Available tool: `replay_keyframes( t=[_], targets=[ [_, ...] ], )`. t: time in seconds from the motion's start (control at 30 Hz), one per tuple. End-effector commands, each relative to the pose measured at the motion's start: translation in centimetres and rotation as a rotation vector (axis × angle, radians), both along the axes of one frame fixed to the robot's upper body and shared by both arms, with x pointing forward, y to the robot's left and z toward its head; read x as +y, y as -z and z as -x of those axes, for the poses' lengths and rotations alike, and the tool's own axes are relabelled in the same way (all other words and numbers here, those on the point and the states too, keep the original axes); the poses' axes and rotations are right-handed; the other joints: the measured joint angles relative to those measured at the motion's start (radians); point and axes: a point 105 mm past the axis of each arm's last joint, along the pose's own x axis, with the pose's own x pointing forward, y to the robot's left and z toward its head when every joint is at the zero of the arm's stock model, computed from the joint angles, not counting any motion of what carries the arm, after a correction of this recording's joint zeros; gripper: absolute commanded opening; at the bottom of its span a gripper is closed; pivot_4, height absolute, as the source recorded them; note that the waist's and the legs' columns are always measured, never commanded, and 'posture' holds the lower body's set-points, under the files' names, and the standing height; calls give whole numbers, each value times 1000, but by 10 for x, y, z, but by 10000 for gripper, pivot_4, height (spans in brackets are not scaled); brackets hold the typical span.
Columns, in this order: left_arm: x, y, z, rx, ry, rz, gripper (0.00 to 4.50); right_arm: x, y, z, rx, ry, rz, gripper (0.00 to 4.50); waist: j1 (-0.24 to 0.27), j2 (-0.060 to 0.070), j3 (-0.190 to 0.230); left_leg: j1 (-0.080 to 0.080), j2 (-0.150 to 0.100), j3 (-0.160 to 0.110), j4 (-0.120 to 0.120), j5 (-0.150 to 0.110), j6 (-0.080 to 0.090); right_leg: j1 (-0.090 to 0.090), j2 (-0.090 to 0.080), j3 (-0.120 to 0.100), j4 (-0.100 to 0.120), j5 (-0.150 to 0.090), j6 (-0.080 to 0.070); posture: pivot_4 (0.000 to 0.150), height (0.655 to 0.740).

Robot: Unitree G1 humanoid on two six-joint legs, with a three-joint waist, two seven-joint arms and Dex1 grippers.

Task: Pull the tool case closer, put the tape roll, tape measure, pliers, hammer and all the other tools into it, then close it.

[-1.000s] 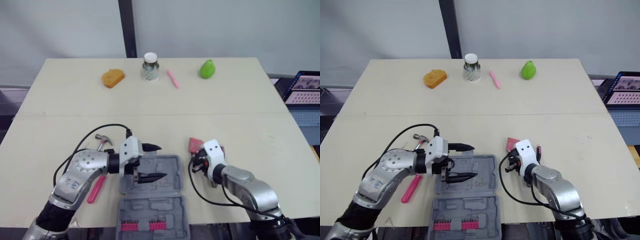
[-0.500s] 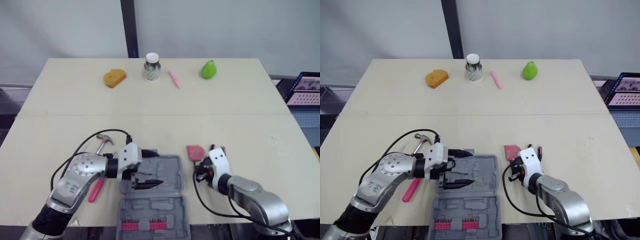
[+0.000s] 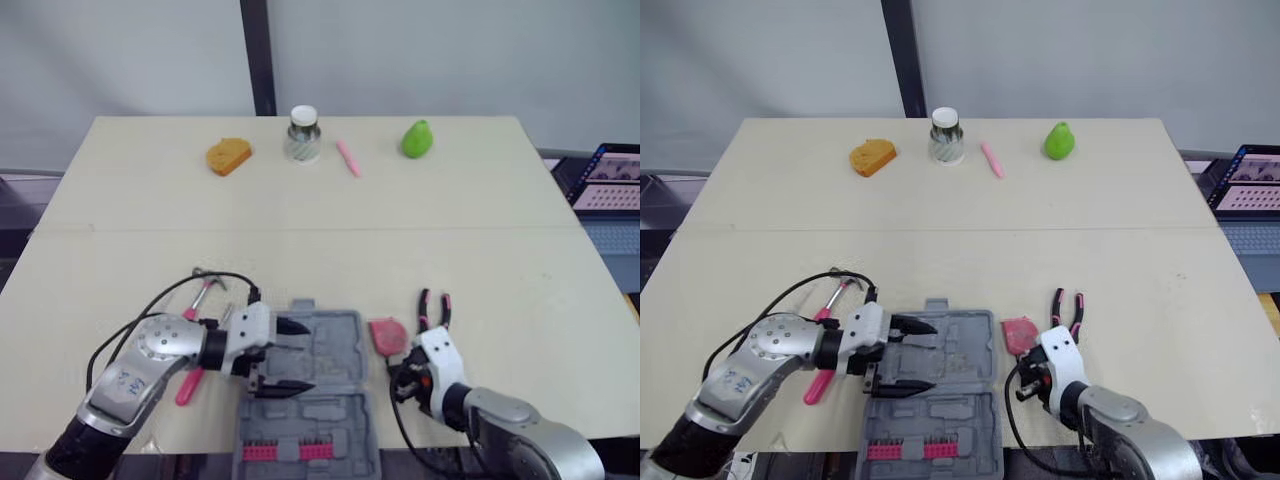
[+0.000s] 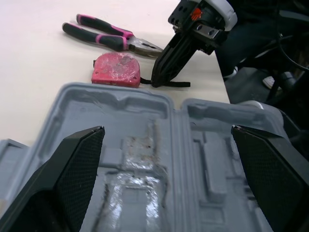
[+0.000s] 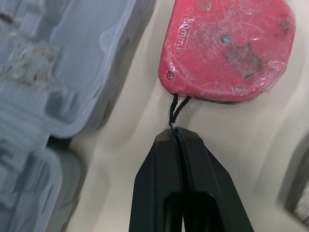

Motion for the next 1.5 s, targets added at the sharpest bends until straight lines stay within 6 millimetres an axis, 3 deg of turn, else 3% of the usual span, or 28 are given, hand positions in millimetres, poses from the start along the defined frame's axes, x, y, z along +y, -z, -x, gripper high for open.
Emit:
replay_keyframes(
  t=[0.03, 0.5, 0.83, 0.93, 1.17, 1.37, 1.5],
  targets=[
    [-1, -8, 9, -6, 46, 11, 45000, 6, -4, 13, 18, -21, -21, 531, 0, 0, 0, 0, 0, 0, 0, 0, 0, 0, 0, 0, 0, 0, 0, 1500, 7400],
    [6, -9, 25, 51, 66, -20, 45000, 9, -1, 46, 95, -24, -39, 531, 0, 0, 0, 0, 0, 0, 0, 0, 1, 0, 0, 1, -1, 0, 0, 1500, 7400],
    [5, -9, 22, 45, 55, -16, 45000, 4, -9, 44, 76, -59, -51, 531, 1, 0, 0, 0, 0, 0, 0, -1, 1, 0, 0, 2, -1, 0, 0, 1500, 7400],
    [3, -9, 19, 33, 48, -6, 45000, -3, -20, 40, 51, -110, -52, 8862, 0, 0, 0, 0, 0, 0, 0, -1, 1, 0, 0, 2, -1, 0, 0, 1500, 7400],
    [5, -8, 20, -41, 7, 30, 45000, -30, -59, 29, -92, -502, 27, 44594, 0, 0, 0, 0, -1, 0, 0, -1, 2, 1, 1, 3, -3, 0, 0, 1500, 7400],
    [11, -1, 29, -139, -7, 40, 45000, -39, -54, 6, -246, -961, 201, 44594, -2, -1, 1, 5, -1, 3, 0, -1, 3, 3, 1, 6, -5, 0, 0, 1500, 7400],
    [10, 4, 31, -172, -30, 51, 45000, -35, -39, -11, -292, -1120, 270, 44594, 1, -2, 1, 5, -1, 3, 1, -1, 2, 4, 1, 6, -5, 0, 0, 1500, 7400]
  ],
)
